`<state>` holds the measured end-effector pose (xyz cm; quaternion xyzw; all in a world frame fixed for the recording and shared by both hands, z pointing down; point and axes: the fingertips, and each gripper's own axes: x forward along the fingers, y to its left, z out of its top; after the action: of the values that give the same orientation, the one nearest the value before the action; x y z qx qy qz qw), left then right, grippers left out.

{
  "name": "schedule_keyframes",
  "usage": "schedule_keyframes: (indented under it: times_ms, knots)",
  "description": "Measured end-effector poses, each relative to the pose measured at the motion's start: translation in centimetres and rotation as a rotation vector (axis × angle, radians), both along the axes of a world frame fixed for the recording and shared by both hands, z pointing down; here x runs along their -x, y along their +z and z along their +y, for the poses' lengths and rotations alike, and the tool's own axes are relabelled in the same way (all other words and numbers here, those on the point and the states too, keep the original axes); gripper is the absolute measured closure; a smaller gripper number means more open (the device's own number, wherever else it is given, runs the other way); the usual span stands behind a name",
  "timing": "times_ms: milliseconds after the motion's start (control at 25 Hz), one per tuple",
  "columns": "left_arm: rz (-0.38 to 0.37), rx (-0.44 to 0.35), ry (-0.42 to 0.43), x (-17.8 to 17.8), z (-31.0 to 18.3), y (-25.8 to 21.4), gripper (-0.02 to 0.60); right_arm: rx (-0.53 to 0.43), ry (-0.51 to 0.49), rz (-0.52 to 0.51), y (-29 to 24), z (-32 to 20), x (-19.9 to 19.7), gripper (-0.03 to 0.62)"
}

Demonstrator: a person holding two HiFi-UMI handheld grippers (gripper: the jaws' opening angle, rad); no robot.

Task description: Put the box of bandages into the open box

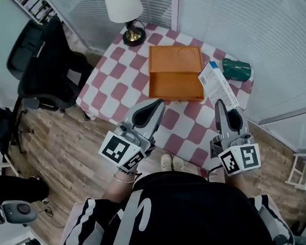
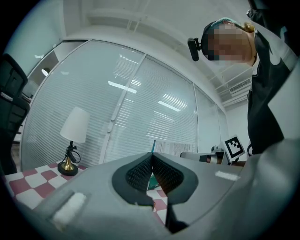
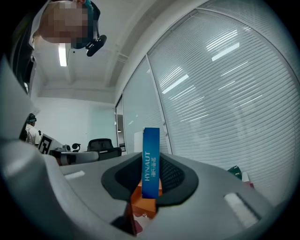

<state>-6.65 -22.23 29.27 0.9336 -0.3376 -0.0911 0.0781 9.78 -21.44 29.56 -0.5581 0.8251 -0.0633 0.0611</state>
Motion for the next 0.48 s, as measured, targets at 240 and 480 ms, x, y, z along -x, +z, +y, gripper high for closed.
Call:
schedule_keyframes:
  times_ms: [240,480]
  knots:
    - [0.000,-0.030,-0.011,-0.50,-0.02,-0.44,0.583,-0.015,-0.024,0.031,0.58,0.26,-0.36,0.523]
    - [0.001,-0.030,-0.033,0.07,-0.07,-0.13,0.583,-0.031,-0.025,0.083,0.93,-0.71,-0.54,0.524]
